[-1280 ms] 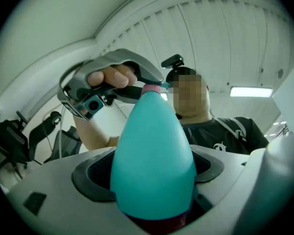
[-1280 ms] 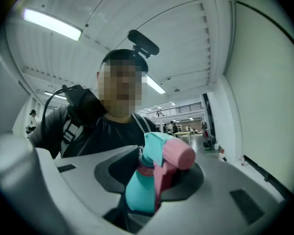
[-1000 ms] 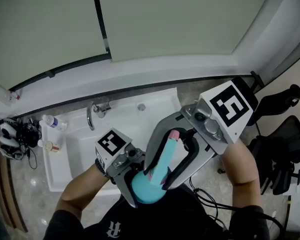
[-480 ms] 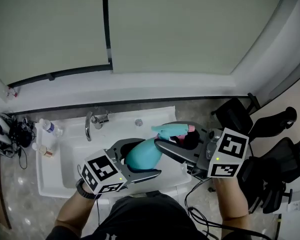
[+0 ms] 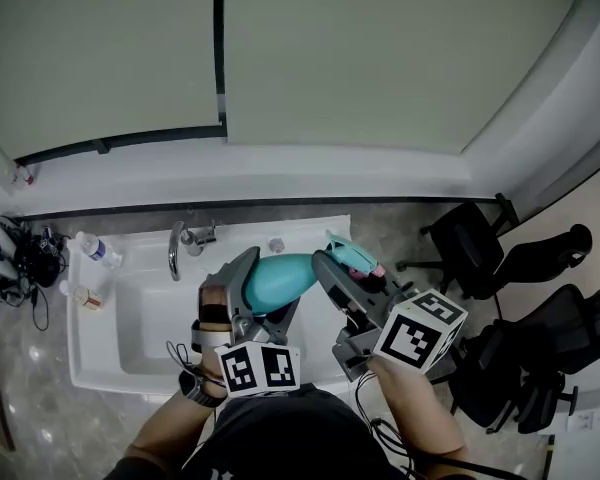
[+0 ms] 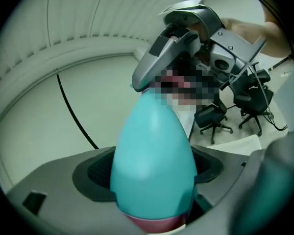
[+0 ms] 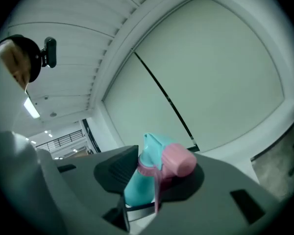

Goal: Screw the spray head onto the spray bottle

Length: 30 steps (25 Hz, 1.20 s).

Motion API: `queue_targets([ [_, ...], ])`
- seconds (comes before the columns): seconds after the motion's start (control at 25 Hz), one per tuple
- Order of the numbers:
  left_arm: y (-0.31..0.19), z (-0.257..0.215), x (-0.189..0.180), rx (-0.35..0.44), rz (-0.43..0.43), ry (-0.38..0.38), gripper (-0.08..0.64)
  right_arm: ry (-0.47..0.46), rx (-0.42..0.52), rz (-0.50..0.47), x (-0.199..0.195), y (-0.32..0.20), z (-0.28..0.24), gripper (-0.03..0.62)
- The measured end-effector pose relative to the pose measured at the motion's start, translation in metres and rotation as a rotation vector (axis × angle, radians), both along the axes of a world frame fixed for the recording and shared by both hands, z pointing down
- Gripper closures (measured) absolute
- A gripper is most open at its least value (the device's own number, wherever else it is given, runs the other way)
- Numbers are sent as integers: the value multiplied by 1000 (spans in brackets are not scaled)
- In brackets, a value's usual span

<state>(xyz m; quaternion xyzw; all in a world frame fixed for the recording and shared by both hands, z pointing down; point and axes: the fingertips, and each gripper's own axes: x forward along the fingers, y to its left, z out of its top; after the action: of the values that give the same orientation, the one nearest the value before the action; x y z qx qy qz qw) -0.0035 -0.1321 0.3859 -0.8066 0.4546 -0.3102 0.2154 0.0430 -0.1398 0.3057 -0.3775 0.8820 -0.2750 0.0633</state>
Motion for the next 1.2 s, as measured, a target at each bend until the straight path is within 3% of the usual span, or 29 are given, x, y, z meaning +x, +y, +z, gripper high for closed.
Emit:
queue_targets([
  [0.12, -6, 8, 0, 11, -10, 4, 130, -53, -69, 33, 0, -5, 9, 451],
  [0.24, -9, 16, 1, -24, 9, 67, 130, -75, -98, 7, -5, -3, 6, 436],
  [0.36, -10, 18, 4, -83, 48, 182, 130, -77, -75, -39, -12, 4, -6, 333],
  [0.72, 4, 7, 23, -271, 223, 509, 129, -51, -38, -120, -9, 26, -30, 331],
  [0.88, 11, -3, 29, -326, 315, 607, 129, -47, -14, -172, -4, 35, -39, 331],
  [1.08, 25, -21, 31, -399, 475, 730, 129, -95, 59, -317, 10, 60, -59, 331],
  [1.2, 43, -35, 32, -438, 604, 765, 129, -131, 206, -426, 38, 78, -79, 331],
])
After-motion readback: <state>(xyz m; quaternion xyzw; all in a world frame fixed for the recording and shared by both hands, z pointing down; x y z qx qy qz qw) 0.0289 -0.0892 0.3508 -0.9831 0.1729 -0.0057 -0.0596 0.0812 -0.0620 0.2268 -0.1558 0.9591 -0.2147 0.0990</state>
